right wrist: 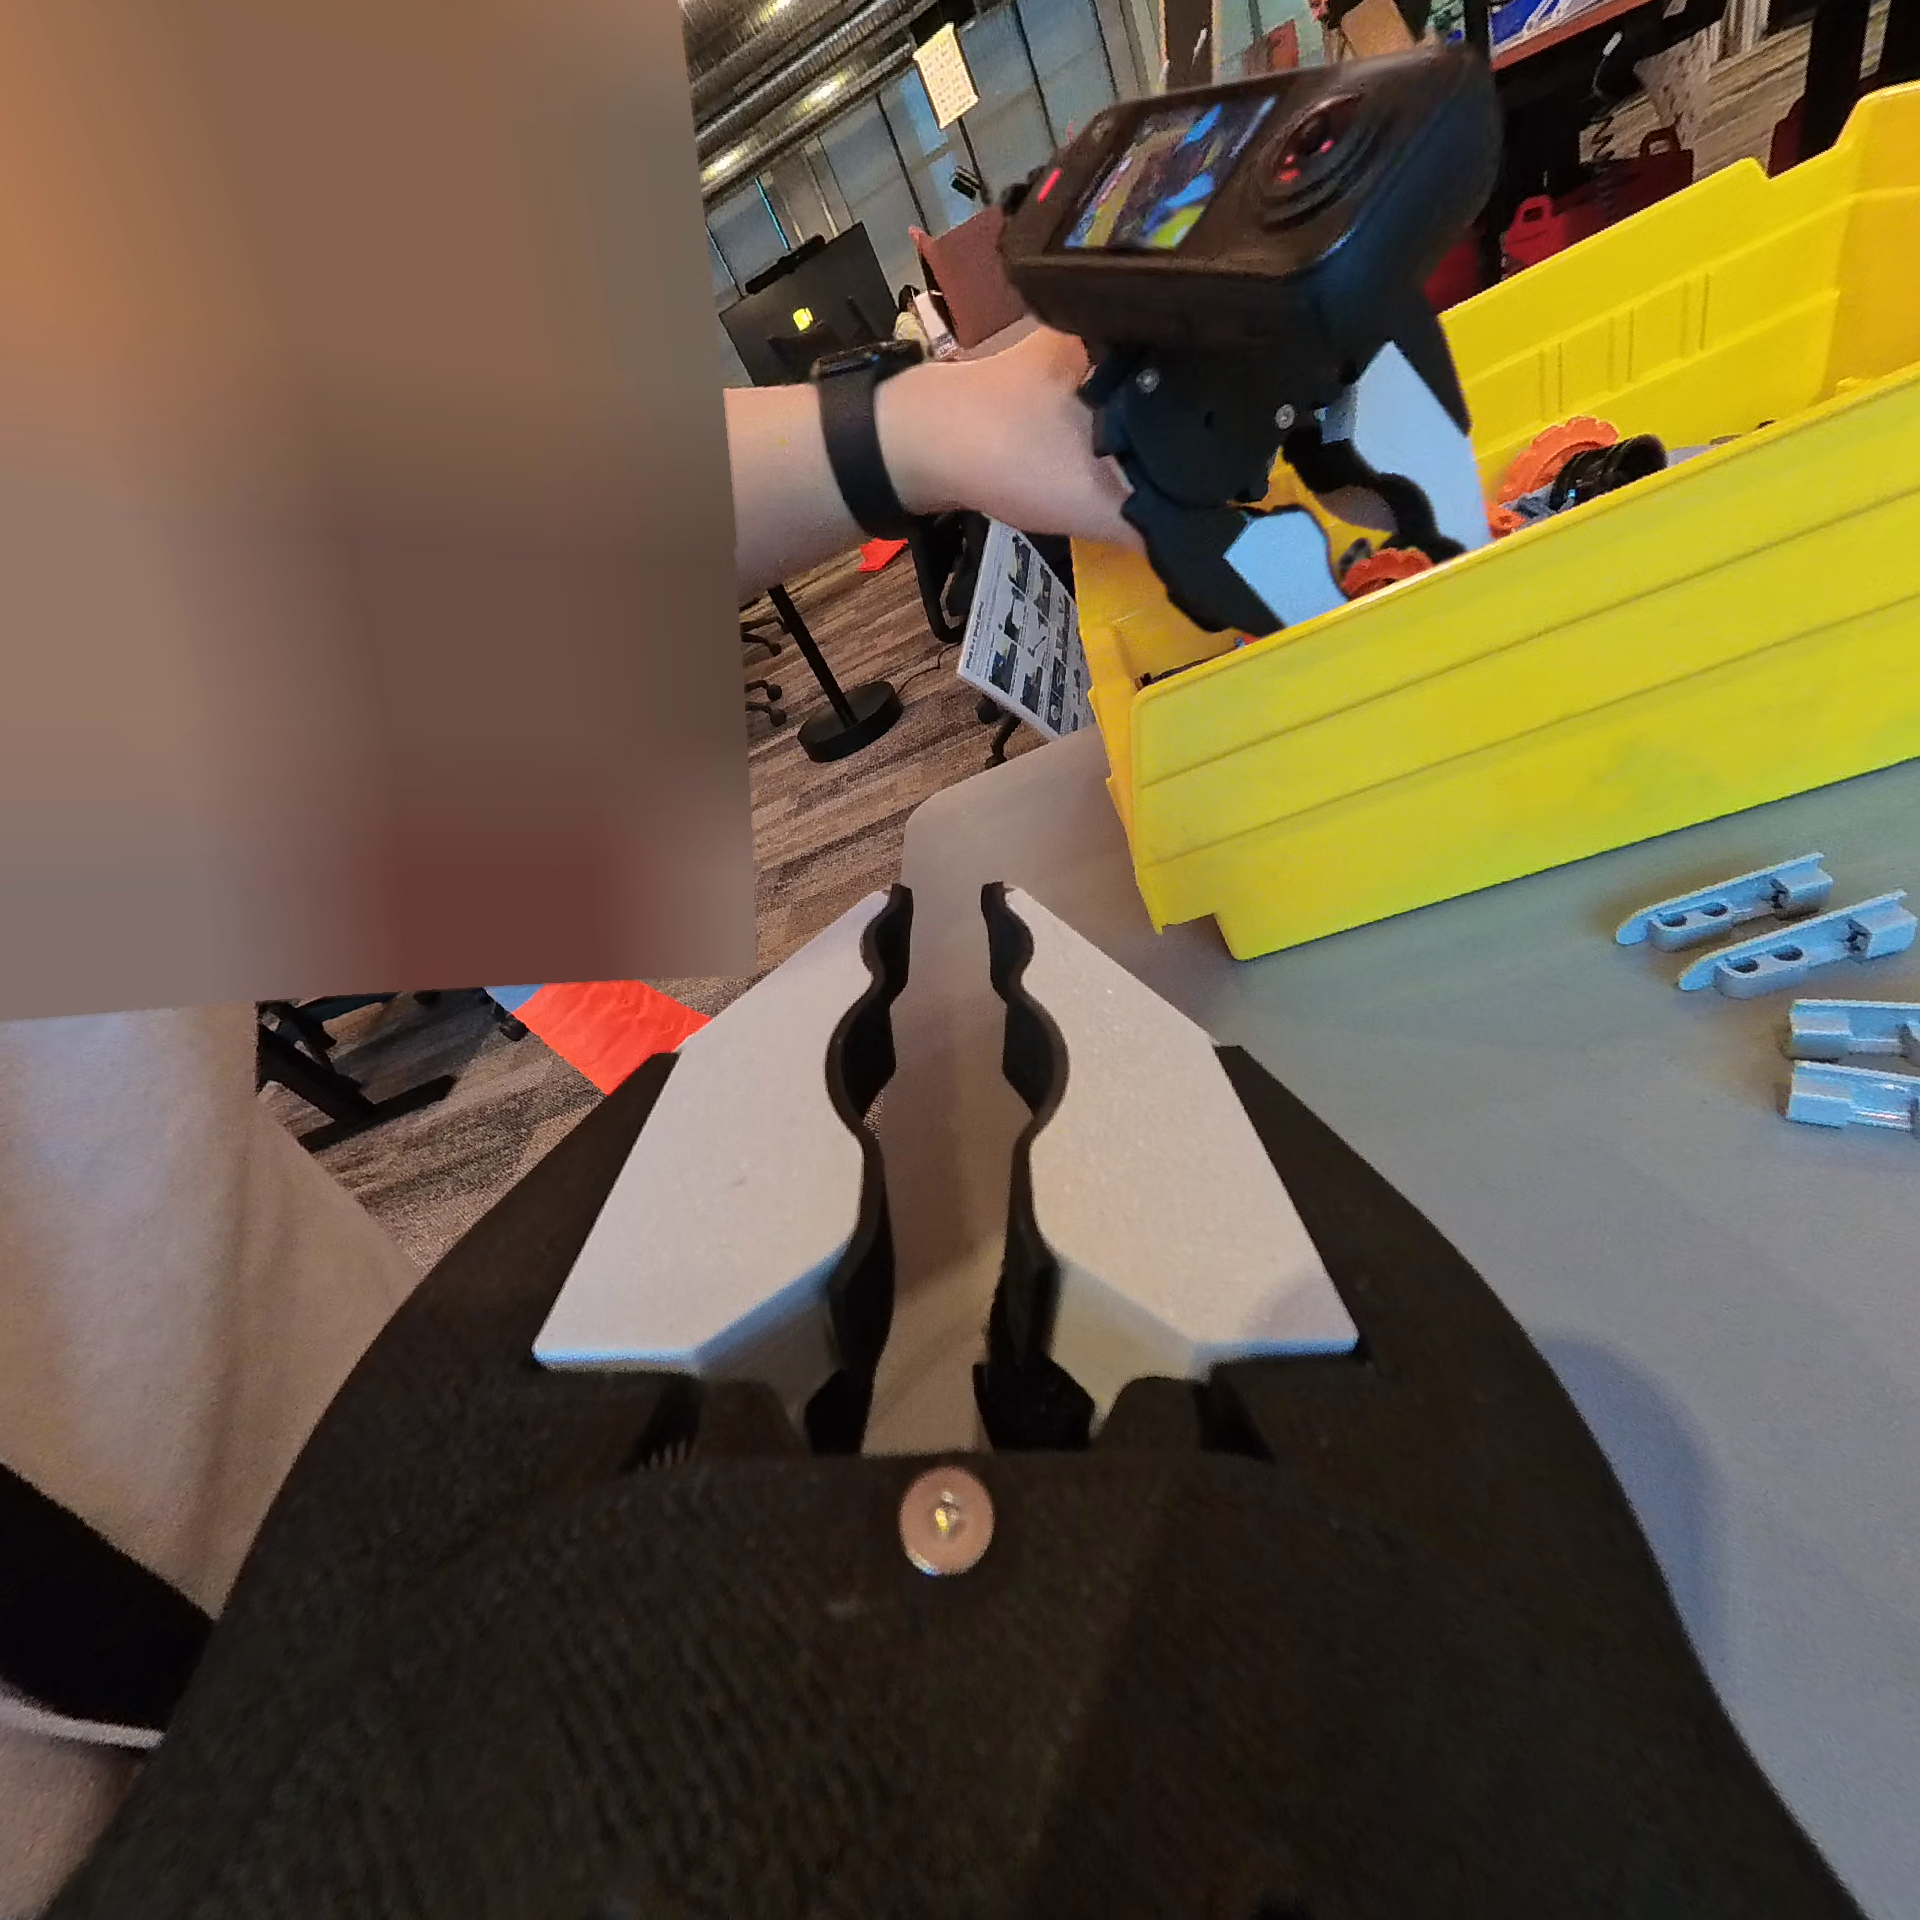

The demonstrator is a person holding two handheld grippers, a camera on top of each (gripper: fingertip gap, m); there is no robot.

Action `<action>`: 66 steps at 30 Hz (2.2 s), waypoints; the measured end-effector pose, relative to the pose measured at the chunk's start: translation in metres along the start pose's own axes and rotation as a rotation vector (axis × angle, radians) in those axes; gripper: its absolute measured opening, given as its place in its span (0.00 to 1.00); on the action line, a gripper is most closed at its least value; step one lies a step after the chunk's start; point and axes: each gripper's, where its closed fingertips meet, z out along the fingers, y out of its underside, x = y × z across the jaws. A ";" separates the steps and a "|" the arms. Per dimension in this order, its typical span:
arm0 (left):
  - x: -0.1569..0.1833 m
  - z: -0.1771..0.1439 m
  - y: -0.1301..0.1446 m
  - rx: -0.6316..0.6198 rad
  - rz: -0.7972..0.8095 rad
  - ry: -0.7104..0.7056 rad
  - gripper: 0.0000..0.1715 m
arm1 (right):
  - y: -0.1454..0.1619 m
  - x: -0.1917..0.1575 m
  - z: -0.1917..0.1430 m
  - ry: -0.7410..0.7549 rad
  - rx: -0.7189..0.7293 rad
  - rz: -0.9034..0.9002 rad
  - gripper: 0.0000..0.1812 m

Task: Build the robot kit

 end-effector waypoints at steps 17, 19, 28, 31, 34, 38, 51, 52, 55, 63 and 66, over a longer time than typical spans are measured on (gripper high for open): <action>-0.058 -0.005 -0.030 0.082 -0.246 -0.004 0.25 | 0.000 0.001 -0.001 -0.025 0.003 0.044 0.07; -0.051 -0.019 -0.025 0.083 -0.229 0.049 0.25 | -0.001 0.000 -0.001 -0.030 0.004 0.053 0.07; 0.013 -0.015 0.012 -0.068 -0.060 0.188 0.58 | 0.001 -0.003 0.000 -0.032 -0.006 0.041 0.07; 0.013 -0.007 0.010 -0.090 -0.056 0.150 0.55 | 0.002 -0.003 0.001 -0.035 -0.010 0.045 0.07; 0.013 -0.005 0.010 -0.091 -0.041 0.186 0.36 | 0.002 -0.004 0.001 -0.036 -0.012 0.041 0.07; 0.000 -0.001 0.008 -0.066 -0.078 0.219 0.13 | 0.002 -0.004 0.001 -0.036 -0.011 0.041 0.07; -0.042 0.012 -0.017 -0.064 -0.167 0.146 0.09 | 0.003 -0.003 0.001 -0.041 -0.013 0.058 0.07; -0.045 0.013 -0.019 -0.058 -0.186 0.142 0.09 | 0.003 -0.003 0.001 -0.043 -0.014 0.060 0.07; -0.052 0.010 -0.019 -0.053 -0.258 0.137 0.27 | 0.003 -0.003 0.001 -0.047 -0.013 0.069 0.07; -0.039 -0.022 0.021 -0.221 -0.425 0.156 0.46 | 0.002 -0.004 0.000 -0.057 -0.013 0.079 0.07; -0.020 -0.024 0.031 -0.271 -0.477 0.183 0.48 | 0.002 -0.005 0.001 -0.058 -0.015 0.074 0.07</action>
